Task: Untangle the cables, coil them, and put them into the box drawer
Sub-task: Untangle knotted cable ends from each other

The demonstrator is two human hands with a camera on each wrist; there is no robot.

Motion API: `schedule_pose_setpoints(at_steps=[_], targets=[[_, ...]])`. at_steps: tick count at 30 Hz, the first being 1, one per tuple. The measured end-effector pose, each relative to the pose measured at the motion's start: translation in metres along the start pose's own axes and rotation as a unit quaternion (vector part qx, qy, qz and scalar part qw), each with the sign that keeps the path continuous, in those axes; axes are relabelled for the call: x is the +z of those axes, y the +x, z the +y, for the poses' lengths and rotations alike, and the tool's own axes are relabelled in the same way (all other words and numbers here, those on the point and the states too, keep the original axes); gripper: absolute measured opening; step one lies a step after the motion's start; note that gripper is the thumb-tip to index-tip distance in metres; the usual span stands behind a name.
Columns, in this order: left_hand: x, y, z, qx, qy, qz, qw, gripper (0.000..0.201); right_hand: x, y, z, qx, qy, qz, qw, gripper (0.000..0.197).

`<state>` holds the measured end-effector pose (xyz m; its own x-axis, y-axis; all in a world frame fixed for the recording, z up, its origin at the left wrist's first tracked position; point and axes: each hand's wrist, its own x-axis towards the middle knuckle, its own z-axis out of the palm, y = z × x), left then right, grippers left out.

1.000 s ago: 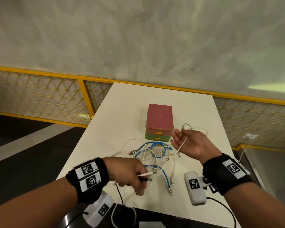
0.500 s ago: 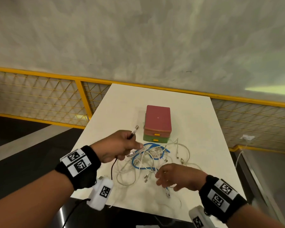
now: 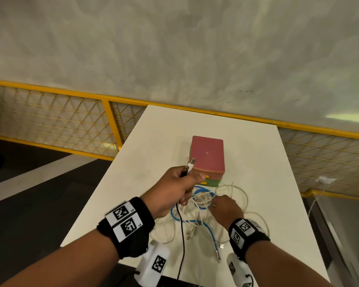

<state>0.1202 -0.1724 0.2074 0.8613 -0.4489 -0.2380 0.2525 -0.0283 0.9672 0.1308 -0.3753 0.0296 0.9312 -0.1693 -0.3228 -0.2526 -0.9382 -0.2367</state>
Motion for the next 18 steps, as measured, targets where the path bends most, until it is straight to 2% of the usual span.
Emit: schedule_pose_setpoints(at_steps=[4,6,9,11,13,15,16,18], targets=[[-0.004,0.005,-0.006,-0.012,-0.011,0.01,1.0,0.052,0.01,0.003,-0.005,0.044,-0.107,0.004,0.993,0.033],[-0.007,0.007,-0.007,-0.014,-0.008,0.017,1.0,0.052,0.011,0.007,-0.006,0.061,-0.118,-0.013,0.991,0.033],[-0.011,0.009,-0.009,-0.018,-0.004,0.024,1.0,0.052,0.003,0.009,-0.008,0.103,-0.024,-0.043,0.993,0.04],[-0.012,0.012,-0.009,-0.017,-0.004,0.029,0.999,0.053,-0.012,0.008,-0.01,0.082,0.029,-0.008,0.996,0.039],[-0.013,0.015,-0.009,-0.017,0.002,0.034,0.999,0.053,-0.03,0.004,-0.008,0.027,0.093,0.051,0.994,0.033],[-0.012,0.017,-0.009,-0.016,0.012,0.038,0.999,0.053,-0.052,-0.004,-0.006,-0.024,0.193,0.098,0.976,0.033],[-0.01,0.018,-0.009,-0.016,0.017,0.039,0.999,0.053,-0.064,-0.009,-0.006,-0.037,0.249,0.111,0.961,0.026],[-0.008,0.02,-0.008,-0.017,0.028,0.045,0.998,0.051,-0.085,-0.019,-0.006,-0.04,0.369,0.094,0.924,0.009]])
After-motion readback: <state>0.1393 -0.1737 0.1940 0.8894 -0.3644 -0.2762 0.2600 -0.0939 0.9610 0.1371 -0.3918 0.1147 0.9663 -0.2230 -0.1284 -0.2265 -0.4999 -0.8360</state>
